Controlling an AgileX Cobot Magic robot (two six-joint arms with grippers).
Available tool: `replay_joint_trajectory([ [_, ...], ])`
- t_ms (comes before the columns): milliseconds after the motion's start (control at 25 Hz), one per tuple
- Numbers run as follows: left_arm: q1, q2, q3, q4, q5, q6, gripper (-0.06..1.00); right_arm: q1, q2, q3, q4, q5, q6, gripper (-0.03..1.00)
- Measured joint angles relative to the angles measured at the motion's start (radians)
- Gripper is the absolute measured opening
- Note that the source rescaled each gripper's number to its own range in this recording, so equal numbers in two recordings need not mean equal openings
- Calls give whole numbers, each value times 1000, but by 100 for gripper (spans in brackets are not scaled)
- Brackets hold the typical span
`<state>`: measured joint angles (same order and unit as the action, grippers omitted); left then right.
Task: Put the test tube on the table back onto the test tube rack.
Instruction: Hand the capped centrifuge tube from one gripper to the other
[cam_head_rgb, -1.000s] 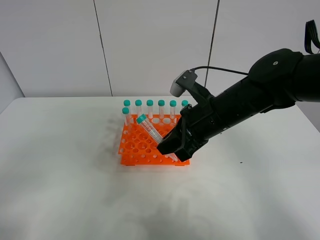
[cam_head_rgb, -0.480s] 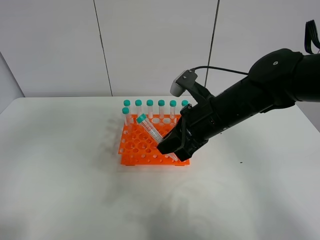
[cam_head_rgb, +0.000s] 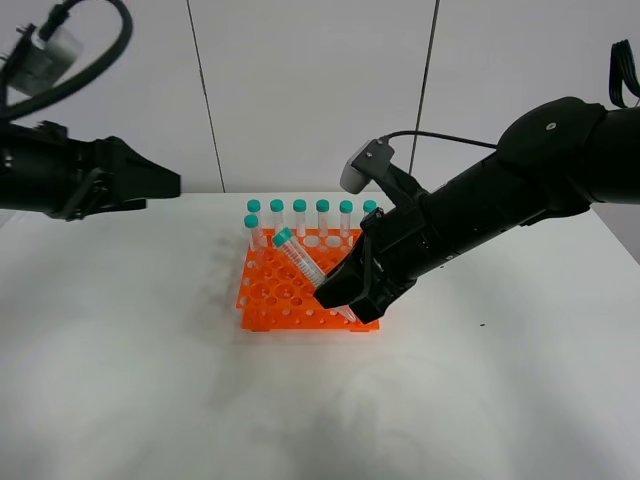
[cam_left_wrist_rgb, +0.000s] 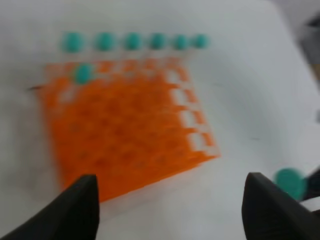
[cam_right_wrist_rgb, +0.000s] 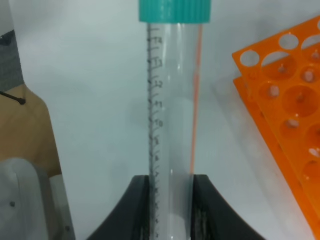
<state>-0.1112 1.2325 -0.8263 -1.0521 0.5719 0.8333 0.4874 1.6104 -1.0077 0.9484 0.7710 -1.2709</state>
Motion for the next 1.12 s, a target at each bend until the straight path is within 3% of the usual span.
replay_joint_trajectory([
  [240, -156, 114, 0, -175, -50, 106, 89, 0, 0, 0, 0, 0, -5, 4],
  [720, -279, 135, 0, -405, -68, 247, 89, 0, 0, 0, 46, 2, -23, 4],
  [1120, -297, 156, 0, -419, -105, 264, 89, 0, 0, 0, 75, 18, -42, 4],
])
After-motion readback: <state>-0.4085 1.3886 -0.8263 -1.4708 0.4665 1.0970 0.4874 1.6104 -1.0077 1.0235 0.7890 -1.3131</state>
